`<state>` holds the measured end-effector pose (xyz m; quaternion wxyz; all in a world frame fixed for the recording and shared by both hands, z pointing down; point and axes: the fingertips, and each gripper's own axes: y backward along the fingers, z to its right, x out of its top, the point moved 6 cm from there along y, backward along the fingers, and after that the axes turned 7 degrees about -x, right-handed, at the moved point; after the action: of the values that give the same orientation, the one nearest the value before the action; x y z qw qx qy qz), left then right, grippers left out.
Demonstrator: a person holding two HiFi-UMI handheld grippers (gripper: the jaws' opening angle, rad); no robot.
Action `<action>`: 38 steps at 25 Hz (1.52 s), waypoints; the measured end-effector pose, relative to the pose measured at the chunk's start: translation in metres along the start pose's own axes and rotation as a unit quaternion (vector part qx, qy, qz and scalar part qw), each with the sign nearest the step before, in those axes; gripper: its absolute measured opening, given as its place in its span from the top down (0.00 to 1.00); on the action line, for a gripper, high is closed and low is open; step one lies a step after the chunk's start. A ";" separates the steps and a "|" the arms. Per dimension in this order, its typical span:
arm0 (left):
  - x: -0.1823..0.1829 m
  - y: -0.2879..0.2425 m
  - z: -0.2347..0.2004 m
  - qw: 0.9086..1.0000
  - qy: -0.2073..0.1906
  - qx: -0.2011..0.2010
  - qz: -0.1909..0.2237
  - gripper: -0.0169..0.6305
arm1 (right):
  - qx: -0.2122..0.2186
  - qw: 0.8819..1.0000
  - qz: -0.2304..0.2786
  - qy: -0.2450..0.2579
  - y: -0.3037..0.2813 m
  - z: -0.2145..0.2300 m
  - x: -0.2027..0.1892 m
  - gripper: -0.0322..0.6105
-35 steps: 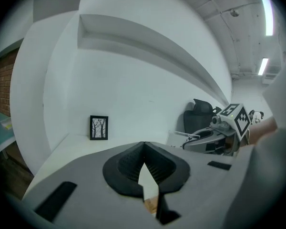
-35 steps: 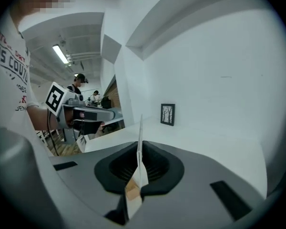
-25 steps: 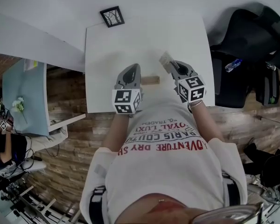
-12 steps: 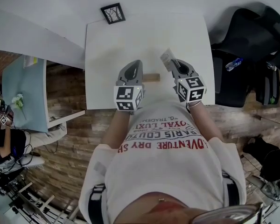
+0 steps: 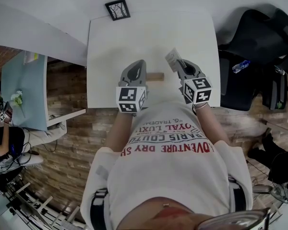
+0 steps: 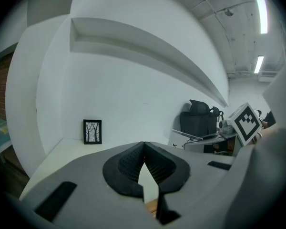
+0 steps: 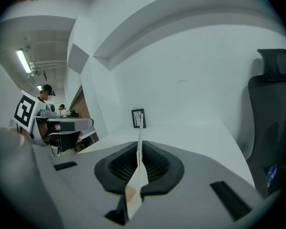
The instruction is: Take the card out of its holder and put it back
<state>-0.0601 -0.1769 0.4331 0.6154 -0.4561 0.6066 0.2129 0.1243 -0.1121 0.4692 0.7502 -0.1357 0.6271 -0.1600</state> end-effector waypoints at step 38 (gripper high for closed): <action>-0.056 0.076 -0.015 0.982 0.095 0.162 -0.017 0.94 | 0.424 0.852 -0.064 0.300 -0.042 -0.077 -0.003 0.89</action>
<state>-0.1403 -0.1355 0.4655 0.6245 -0.3784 0.6808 0.0574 0.0453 -0.1490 0.4757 0.4985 0.2103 0.6828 -0.4909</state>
